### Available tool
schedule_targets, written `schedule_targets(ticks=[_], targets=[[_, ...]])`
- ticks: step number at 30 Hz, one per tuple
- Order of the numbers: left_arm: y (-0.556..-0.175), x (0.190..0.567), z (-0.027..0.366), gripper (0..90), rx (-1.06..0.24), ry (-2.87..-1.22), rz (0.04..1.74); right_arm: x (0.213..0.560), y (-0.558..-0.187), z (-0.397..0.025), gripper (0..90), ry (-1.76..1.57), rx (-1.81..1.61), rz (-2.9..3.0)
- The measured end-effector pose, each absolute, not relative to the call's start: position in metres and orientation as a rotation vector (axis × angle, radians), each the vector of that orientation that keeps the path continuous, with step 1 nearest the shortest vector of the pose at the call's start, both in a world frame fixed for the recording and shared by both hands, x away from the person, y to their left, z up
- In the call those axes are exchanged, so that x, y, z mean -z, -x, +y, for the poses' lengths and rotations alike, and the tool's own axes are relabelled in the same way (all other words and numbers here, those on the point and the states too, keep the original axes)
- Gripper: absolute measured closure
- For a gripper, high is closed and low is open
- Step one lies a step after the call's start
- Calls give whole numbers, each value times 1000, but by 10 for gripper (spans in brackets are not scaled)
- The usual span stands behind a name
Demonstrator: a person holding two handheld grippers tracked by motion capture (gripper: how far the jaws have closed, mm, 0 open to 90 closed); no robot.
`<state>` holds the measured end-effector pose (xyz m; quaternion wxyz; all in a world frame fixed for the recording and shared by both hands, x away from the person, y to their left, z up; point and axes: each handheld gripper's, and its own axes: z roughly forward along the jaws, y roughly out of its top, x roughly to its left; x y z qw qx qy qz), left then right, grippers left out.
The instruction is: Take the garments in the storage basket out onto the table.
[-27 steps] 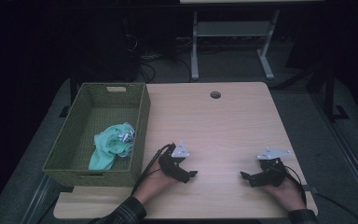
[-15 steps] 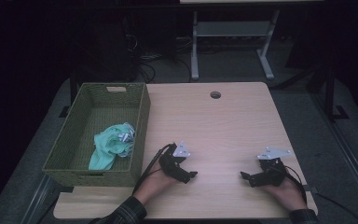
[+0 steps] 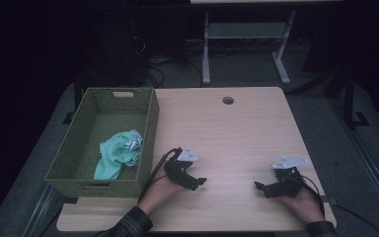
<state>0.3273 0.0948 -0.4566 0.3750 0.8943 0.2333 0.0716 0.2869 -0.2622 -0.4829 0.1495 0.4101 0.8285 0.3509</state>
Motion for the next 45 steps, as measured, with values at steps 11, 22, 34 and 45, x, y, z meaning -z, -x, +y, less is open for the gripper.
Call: schedule_targets(ticks=[11, 22, 34, 45], targets=[[-328, 449, 102, 131, -199, -2281, 606, 483, -287, -262, 20, -1179, -1008, 2380], [-328, 444, 105, 132, -199, -2288, 608, 483, -287, -262, 20, -1177, -1008, 2380], [-328, 438, 106, 131, -185, -2274, 610, 483, -287, -262, 20, -1177, -1009, 2381], [-328, 433, 105, 132, -181, -2284, 610, 483, -287, -262, 20, -1183, -1008, 2382]])
